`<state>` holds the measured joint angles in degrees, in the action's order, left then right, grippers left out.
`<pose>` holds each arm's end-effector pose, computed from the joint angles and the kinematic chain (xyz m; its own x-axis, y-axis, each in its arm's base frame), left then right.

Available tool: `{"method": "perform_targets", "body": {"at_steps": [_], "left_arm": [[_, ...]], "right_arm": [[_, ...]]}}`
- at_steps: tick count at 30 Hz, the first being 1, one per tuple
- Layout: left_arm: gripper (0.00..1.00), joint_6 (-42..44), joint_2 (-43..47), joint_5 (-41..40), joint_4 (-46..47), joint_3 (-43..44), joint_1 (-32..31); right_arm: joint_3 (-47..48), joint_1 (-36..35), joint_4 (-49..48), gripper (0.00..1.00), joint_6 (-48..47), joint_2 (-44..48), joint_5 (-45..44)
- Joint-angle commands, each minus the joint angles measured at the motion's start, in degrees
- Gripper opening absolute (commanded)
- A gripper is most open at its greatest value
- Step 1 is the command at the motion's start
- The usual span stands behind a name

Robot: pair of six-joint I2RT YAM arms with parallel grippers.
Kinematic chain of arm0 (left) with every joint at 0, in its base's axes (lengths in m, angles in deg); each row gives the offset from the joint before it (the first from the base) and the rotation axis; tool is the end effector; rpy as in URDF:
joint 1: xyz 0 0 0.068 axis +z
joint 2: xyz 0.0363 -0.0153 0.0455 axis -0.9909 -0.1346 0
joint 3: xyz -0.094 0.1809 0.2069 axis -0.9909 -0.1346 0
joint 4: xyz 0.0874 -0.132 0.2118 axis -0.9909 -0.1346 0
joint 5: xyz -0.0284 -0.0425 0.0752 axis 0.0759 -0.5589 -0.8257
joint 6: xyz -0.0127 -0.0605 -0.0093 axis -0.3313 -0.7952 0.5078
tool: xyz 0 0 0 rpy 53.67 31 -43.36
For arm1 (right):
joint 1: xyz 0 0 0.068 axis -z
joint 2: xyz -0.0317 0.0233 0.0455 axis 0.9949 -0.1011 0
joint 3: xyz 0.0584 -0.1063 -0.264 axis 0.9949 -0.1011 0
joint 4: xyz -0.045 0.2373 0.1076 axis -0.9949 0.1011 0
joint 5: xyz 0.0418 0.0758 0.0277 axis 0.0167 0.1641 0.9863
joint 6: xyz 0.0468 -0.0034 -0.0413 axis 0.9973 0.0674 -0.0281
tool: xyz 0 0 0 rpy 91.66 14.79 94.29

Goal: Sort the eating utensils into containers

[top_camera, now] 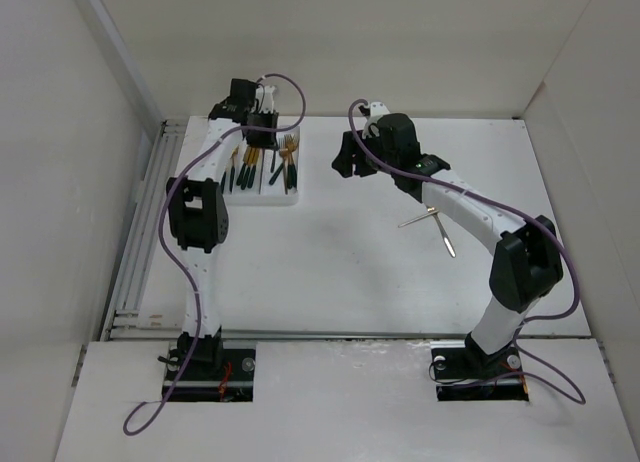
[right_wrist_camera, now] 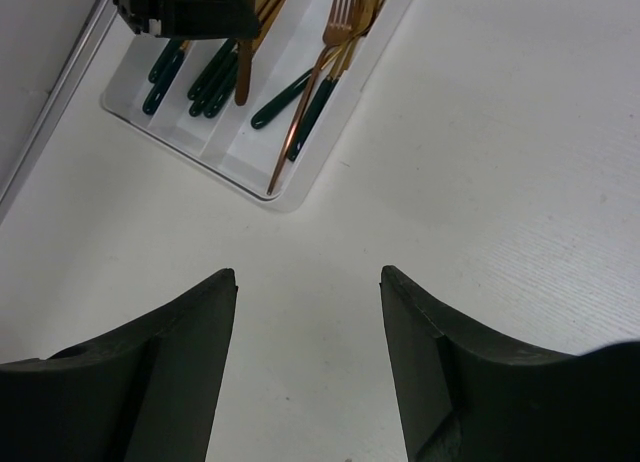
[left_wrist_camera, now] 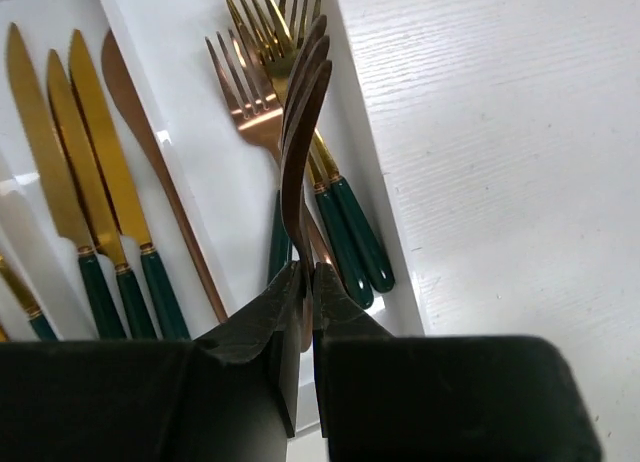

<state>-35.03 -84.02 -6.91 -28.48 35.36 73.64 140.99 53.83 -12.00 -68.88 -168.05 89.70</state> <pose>0.5379 -0.0971 0.2779 -0.6604 0.1284 -0.7399 0.3965 0.8964 -0.1983 0.3654 0.2231 0.3326 -0.5150 0.0073 -0.8572 -0.5079 0.8029 0.3119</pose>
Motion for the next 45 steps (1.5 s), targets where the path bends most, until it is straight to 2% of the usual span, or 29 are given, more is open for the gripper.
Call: {"method": "perform_targets", "body": {"at_steps": [1,4,5,7,10,11,14,16,18,22,25,28,31,33,38,45], "left_arm": [[0.00,-0.8,-2.5,2.0,0.3,0.0,0.1],[0.02,-1.6,-3.9,-0.8,0.3,0.0,0.1],[0.10,-1.6,-4.4,-1.3,0.3,0.0,0.1],[0.34,-1.6,-5.0,-1.3,0.3,0.0,0.1],[0.41,-2.2,-5.0,-2.0,-0.2,0.0,0.1],[0.46,-2.7,-4.4,-3.2,-0.2,0.0,0.1],[0.47,-2.7,-2.8,-5.1,-0.2,0.7,0.1],[0.50,-2.7,-1.7,-7.2,-0.2,1.5,0.1],[0.51,-2.7,0.3,-8.8,-0.2,2.3,0.1],[0.51,-2.2,4.2,-14.7,0.8,3.7,-1.0],[0.53,-1.5,6.0,-18.1,1.5,3.7,-1.5],[0.53,-0.9,7.4,-20.2,1.5,3.2,-2.0],[0.53,-0.9,8.9,-20.2,1.5,1.1,-3.2],[0.53,-0.3,9.4,-20.2,1.5,-0.1,-3.9],[0.53,0.8,9.4,-20.2,1.5,-1.3,-5.9],[0.53,0.8,9.4,-20.2,1.5,-1.3,-5.9]], "right_arm": [[0.4,0.1,-0.3,0.65,-1.0,1.6,-0.1],[0.4,0.7,0.3,0.65,-1.5,2.3,-0.8],[0.4,0.7,0.3,0.65,-1.5,2.3,-0.8],[0.4,0.7,0.3,0.65,-1.5,2.3,-0.8],[0.4,0.7,0.8,0.65,-2.1,2.3,-1.3],[1.0,0.7,1.5,0.65,-2.1,2.8,-2.2],[1.0,2.6,2.0,0.65,0.0,3.3,-4.9],[1.0,4.5,4.4,0.65,5.4,3.3,-7.5],[0.5,8.3,7.2,0.59,9.5,3.3,-12.5],[0.5,16.1,20.8,0.52,22.0,1.0,-23.0],[-1.7,19.1,24.9,0.49,26.4,0.4,-25.5],[-5.1,21.1,25.5,0.41,29.6,0.4,-26.0],[-5.7,21.1,25.5,0.26,30.9,-0.7,-26.0],[-6.2,21.1,26.6,0.26,33.4,-2.0,-26.0],[-7.4,21.7,27.2,0.42,36.3,-5.4,-23.1],[-8.4,21.7,28.8,0.40,37.7,-7.9,-22.6]]}}
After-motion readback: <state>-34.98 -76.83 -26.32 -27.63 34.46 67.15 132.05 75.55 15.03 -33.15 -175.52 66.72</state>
